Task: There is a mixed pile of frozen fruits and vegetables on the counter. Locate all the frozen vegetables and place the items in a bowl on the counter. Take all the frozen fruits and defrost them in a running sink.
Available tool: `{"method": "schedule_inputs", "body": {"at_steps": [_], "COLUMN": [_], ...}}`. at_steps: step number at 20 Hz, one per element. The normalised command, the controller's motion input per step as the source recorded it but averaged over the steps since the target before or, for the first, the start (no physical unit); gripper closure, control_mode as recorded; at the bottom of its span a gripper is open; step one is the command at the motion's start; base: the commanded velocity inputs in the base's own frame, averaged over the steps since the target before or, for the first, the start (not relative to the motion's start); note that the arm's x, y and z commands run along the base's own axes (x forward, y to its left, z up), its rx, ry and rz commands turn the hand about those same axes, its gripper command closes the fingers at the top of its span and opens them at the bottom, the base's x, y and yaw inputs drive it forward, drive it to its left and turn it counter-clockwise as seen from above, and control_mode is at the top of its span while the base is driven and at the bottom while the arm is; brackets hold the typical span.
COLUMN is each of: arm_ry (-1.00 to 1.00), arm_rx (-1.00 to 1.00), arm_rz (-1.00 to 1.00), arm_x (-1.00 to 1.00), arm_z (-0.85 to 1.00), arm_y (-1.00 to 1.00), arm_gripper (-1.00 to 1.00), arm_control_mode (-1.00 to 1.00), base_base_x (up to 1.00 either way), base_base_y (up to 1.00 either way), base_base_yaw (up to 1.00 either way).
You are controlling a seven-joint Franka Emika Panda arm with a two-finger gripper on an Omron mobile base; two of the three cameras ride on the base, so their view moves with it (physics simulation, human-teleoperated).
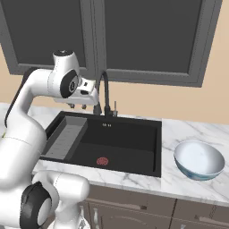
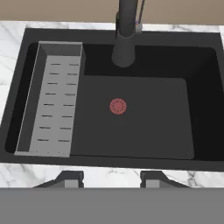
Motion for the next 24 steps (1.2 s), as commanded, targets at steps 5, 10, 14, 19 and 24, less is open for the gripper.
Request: {"method": "schedule_inputs", "body": {"at_steps": [5,10,14,19,24], "arm_ry": [0.0,0.02,0.07,0.07,0.06], "arm_rx": [0.0,0.0,0.0,0.01,0.0], "arm_rz": [0.0,0.01,0.02,0.01,0.0], "arm_x": [-0.1,-0.1,0.0,0.01,0.04], "arm_z": [-0.01,-0.05,-0.13,-0.14,-0.14], "arm_y": [0.02,0.19,0.36,0.36,0.4], "arm_gripper": [-1.0,-1.0,-1.0,-1.0,-1.0], "arm_control_mode": [-1.0,-1.0,-1.0,-1.0,-1.0], "base_base_x": [0.0,0.0,0.0,0.0,0.0], "base_base_y": [0.0,0.0,0.0,0.0,0.0], "base_base_yaw": [0.0,0.0,0.0,0.0,0.0]}}
